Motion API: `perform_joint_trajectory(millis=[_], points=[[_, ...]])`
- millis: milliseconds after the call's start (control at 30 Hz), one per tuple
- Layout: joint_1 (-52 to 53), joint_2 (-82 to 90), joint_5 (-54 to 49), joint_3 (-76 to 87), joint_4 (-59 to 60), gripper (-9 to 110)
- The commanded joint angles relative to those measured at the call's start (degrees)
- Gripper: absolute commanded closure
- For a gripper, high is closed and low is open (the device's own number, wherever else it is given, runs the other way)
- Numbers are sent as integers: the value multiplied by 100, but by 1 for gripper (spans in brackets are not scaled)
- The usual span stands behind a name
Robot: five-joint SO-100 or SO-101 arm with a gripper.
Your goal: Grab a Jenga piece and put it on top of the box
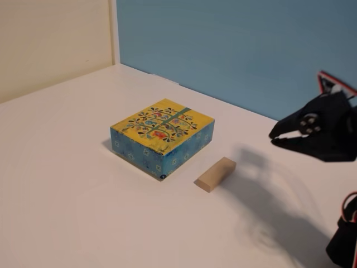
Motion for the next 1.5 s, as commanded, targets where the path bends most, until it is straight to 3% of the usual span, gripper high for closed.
perform_joint_trajectory(millis=[0,200,800,1100,1467], points=[[-53,-615,-26,-712,211,101],[-334,-2215,-123,-1854,738,98],[-1573,-3762,-369,-2391,510,85],[-1723,-4931,-738,-2883,220,76],[-1477,-6249,-976,-3059,-272,76]])
